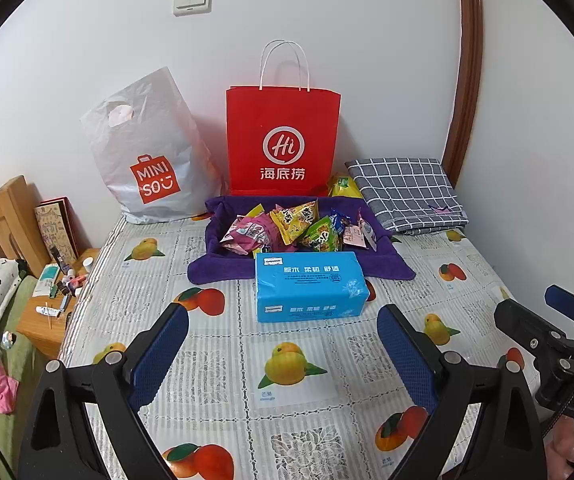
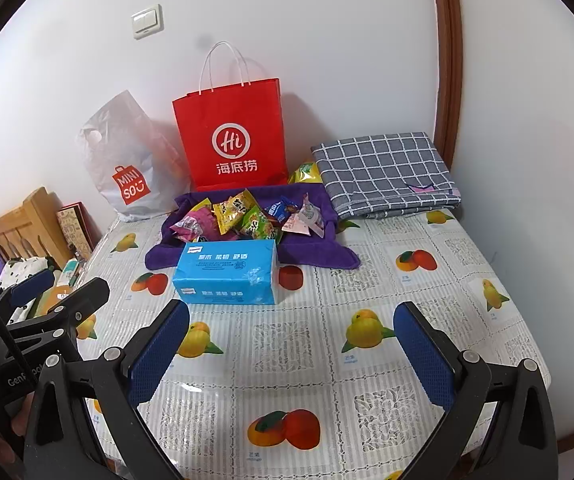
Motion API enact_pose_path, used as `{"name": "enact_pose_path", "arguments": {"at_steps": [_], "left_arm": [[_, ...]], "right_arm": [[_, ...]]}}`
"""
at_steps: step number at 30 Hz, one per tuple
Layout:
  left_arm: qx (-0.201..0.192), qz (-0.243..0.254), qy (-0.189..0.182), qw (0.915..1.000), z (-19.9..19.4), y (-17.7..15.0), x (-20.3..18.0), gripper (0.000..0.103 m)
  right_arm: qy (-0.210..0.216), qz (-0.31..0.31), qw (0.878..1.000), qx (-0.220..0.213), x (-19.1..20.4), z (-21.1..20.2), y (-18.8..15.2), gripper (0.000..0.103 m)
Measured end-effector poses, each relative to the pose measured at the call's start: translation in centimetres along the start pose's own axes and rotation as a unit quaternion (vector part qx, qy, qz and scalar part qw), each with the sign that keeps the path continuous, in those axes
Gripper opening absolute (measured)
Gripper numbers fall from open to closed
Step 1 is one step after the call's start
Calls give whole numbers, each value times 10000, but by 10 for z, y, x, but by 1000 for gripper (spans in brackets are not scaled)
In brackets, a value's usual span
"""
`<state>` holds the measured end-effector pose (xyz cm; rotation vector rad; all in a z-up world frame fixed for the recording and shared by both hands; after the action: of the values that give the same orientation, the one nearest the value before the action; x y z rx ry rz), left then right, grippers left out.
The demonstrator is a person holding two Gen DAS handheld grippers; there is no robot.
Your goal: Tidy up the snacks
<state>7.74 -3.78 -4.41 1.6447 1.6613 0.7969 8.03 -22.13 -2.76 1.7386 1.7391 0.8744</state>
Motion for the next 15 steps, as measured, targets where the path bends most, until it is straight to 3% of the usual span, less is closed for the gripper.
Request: {"name": "enact_pose_path", "arguments": {"at_steps": [15], "left_arm": [[-15, -7, 1, 10000, -2, 0, 1, 95]], "right_arm": [[6, 0, 10000, -9, 1, -1, -1, 101]]}}
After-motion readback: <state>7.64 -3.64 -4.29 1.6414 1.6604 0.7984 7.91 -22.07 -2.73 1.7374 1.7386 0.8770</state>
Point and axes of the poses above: each gripper's, at about its wrist camera, not at the fingertips, and z roughly the way its jaws point, x to its left, y to its top, the point moved 5 cm from there along z, roughly the way its jaws point, and after that the axes turned 5 degrees about -x, right-handed, at the moved point
